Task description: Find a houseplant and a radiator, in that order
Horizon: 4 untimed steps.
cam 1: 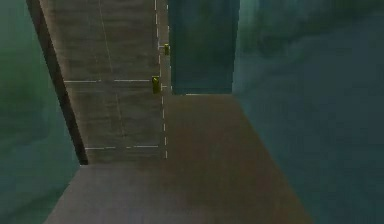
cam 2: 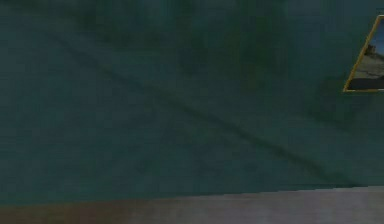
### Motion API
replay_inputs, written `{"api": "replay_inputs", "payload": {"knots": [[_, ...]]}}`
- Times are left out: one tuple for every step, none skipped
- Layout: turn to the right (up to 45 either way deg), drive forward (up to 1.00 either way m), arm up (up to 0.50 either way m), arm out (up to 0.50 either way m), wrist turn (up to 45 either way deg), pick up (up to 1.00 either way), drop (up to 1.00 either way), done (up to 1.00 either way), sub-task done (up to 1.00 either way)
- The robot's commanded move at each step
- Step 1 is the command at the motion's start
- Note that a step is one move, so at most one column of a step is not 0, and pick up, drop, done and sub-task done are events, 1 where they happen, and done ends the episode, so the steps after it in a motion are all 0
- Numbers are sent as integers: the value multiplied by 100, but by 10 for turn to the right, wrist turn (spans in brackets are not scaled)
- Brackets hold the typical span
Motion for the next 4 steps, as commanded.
{"api": "replay_inputs", "payload": {"knots": [[0, 100, 0, 0, 0, 0, 0, 0, 0], [60, 0, 0, 0, 0, 0, 0, 0, 0], [0, 50, 0, 0, 0, 0, 0, 0, 0], [240, 0, 0, 0, 0, 0, 0, 0, 0]]}}
